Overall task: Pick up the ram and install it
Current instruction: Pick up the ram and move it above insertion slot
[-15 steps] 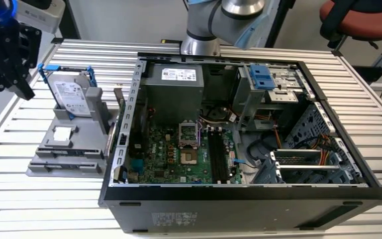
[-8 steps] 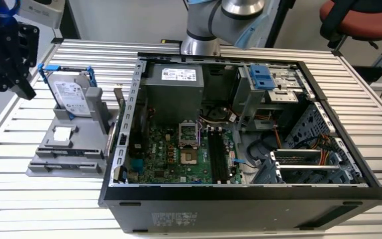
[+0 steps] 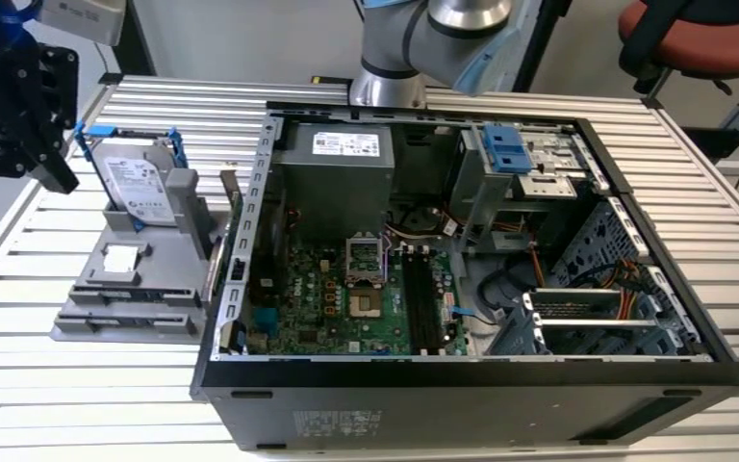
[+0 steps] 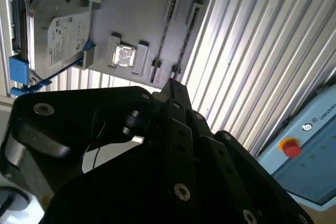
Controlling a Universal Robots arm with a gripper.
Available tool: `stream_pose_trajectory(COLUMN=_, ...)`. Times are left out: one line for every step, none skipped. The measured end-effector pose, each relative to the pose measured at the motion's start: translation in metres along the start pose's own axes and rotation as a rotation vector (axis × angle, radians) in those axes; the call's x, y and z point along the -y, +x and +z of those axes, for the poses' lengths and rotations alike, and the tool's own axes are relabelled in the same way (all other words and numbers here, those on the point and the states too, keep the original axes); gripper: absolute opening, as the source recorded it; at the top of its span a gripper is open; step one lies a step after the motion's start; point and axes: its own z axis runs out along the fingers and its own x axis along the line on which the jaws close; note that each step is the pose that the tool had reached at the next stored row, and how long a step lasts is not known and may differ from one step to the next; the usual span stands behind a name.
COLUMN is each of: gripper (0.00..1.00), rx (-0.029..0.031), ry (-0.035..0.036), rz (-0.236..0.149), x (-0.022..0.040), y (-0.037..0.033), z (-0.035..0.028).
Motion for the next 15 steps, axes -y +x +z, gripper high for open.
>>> stream_pose_trajectory(gripper=0.00, rx=-0.0025, ry=-0.0005, rz=-0.016, x=0.0000, y=0.0001, z=0.0000)
stream_pose_trajectory(gripper=0.00, rx=-0.0041, ry=-0.0014, rz=-0.035, x=0.0000, y=0.0001, z=0.0001)
stream_pose_trajectory(gripper=0.00, rx=-0.0053, ry=-0.0022, rz=-0.053, x=-0.0001, y=0.0001, z=0.0001)
stream_pose_trajectory(gripper=0.00, rx=-0.0061, ry=-0.0035, rz=-0.071, x=-0.0002, y=0.0001, z=0.0000)
stream_pose_trajectory(gripper=0.00, rx=-0.0064, ry=-0.0047, rz=-0.089, x=-0.0002, y=0.0000, z=-0.0001)
stream_pose_trajectory(gripper=0.00, rx=-0.0064, ry=-0.0058, rz=-0.107, x=-0.0002, y=0.0000, z=0.0001)
stream_pose_trajectory(gripper=0.00, rx=-0.0067, ry=-0.0071, rz=-0.125, x=-0.0002, y=0.0000, z=0.0001)
stream_pose_trajectory(gripper=0.00, rx=-0.0069, ry=-0.0084, rz=-0.143, x=-0.0001, y=0.0000, z=0.0001)
stream_pose_trajectory(gripper=0.00, rx=-0.0071, ry=-0.0095, rz=-0.161, x=-0.0001, y=0.0001, z=0.0002)
stream_pose_trajectory(gripper=0.00, rx=-0.0073, ry=-0.0108, rz=-0.179, x=-0.0001, y=0.0000, z=0.0002)
stream_pose_trajectory(gripper=0.00, rx=-0.0075, ry=-0.0120, rz=-0.199, x=-0.0001, y=0.0000, z=0.0003)
stream_pose_trajectory(gripper=0.00, rx=-0.0076, ry=-0.0132, rz=-0.216, x=-0.0001, y=0.0001, z=0.0004)
stream_pose_trajectory(gripper=0.00, rx=-0.0078, ry=-0.0144, rz=-0.234, x=-0.0001, y=0.0000, z=0.0005)
stream_pose_trajectory(gripper=0.00, rx=-0.0080, ry=-0.0157, rz=-0.253, x=-0.0001, y=0.0001, z=0.0006)
stream_pose_trajectory(gripper=0.00, rx=-0.0082, ry=-0.0168, rz=-0.270, x=-0.0001, y=0.0001, z=0.0007)
